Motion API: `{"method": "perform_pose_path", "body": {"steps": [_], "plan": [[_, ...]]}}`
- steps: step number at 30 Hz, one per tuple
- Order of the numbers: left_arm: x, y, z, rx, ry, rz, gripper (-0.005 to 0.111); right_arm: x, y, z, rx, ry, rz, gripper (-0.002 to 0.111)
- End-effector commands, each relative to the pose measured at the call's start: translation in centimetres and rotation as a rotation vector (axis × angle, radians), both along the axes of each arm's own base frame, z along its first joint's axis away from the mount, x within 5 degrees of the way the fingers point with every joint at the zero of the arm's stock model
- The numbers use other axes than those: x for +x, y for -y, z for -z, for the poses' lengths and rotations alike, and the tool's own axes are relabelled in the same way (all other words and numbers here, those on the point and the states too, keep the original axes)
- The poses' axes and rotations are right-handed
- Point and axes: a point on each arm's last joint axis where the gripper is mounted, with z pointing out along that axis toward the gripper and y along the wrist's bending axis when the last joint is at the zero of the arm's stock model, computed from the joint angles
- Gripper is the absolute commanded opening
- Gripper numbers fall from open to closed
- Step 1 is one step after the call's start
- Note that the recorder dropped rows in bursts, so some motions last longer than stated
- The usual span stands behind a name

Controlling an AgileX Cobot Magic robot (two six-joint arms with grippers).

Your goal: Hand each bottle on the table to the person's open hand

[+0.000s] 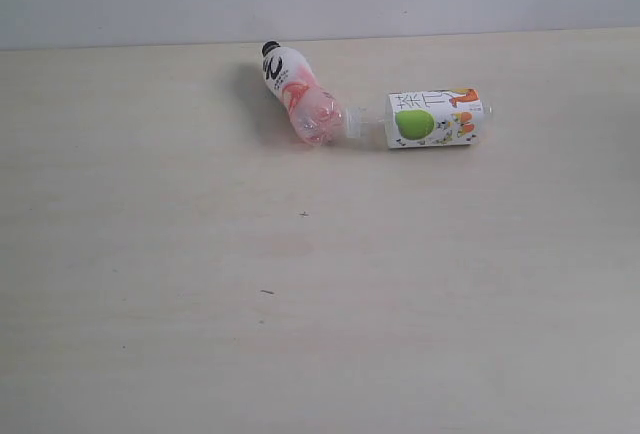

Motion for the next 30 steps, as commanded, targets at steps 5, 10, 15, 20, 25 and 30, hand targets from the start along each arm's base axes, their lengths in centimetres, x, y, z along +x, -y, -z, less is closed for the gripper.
{"method": "perform_pose_path", "body": {"steps": [5,10,15,20,25,30], "plan": [[0.0,0.0,0.0,0.006,0.003,0.002,0.0,-0.3,0.0,-0.6,0.011,0.016,-0.008,0.0],[0.0,0.0,0.0,0.006,0.003,0.002,0.0,-0.3,0.0,-0.6,0.011,0.016,-0.008,0.0],[0.0,0.0,0.0,0.006,0.003,0.002,0.0,0.0,-0.1,-0.2,0.015,0.002,-0.005,0.0],[0.0,0.0,0.0,0.006,0.003,0.002,0.0,1.9,-0.8,2.2,-0.017,-0.034,-0.008,0.0],[0.0,0.0,0.0,0.006,0.003,0.002,0.0,4.5,-1.6,4.0,-0.053,0.116,-0.121,0.0],[0.0,0.0,0.0,0.006,0.003,0.002,0.0,6.5,-2.4,7.4,-0.145,0.151,-0.288,0.045]]}}
